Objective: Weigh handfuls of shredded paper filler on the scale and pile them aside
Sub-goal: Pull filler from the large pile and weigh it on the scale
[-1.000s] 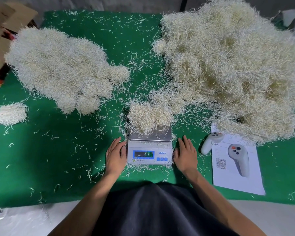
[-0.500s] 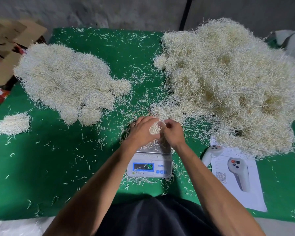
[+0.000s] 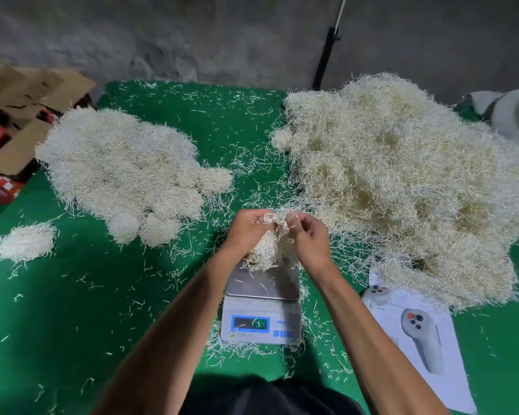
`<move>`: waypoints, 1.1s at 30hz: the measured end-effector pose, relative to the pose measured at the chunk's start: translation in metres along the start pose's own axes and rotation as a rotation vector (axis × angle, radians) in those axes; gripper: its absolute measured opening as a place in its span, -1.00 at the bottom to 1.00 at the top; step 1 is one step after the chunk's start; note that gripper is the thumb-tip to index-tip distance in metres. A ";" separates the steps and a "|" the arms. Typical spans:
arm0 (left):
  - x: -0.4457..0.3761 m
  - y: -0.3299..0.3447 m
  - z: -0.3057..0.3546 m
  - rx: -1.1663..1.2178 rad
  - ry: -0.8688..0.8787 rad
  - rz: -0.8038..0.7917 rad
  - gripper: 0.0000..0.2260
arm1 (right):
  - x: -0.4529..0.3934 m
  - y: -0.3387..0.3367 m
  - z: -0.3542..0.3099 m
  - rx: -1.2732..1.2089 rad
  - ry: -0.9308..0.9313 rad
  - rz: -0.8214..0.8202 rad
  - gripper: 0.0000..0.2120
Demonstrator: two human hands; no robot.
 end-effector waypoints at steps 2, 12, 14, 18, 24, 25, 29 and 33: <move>-0.004 -0.005 0.012 0.006 -0.040 -0.025 -0.52 | -0.005 -0.005 0.001 -0.078 0.023 0.016 -0.77; -0.009 -0.011 0.035 0.006 -0.143 -0.184 -0.17 | -0.041 -0.003 -0.019 0.198 0.114 -0.055 -0.33; -0.006 -0.005 0.034 -0.016 -0.188 -0.162 -0.14 | -0.048 0.000 -0.020 0.260 0.032 -0.061 -0.45; 0.006 0.007 0.035 -0.185 -0.119 -0.095 -0.18 | -0.075 0.000 -0.019 0.364 0.048 -0.038 -0.51; 0.003 0.008 0.058 -0.226 0.013 0.021 -0.47 | -0.108 0.022 -0.049 0.800 -0.060 0.005 -0.62; 0.001 0.007 0.062 -0.219 0.029 0.010 -0.55 | -0.112 0.023 -0.054 0.872 -0.085 0.020 -0.65; 0.003 -0.016 0.053 -0.162 0.059 -0.012 -0.80 | -0.134 -0.006 -0.057 1.105 -0.016 0.043 -0.83; 0.005 -0.083 0.016 -0.045 -0.084 0.195 -0.75 | -0.148 -0.061 -0.031 1.141 0.142 0.104 -0.77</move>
Point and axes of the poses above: each hand's wrist, its own x-axis away from the middle knuckle, its own y-axis out of the palm, z = x × y, the point moved 2 cm from there along -x, towards the middle knuckle, and after that the axes turned 9 degrees about x, right-handed, at the moved point
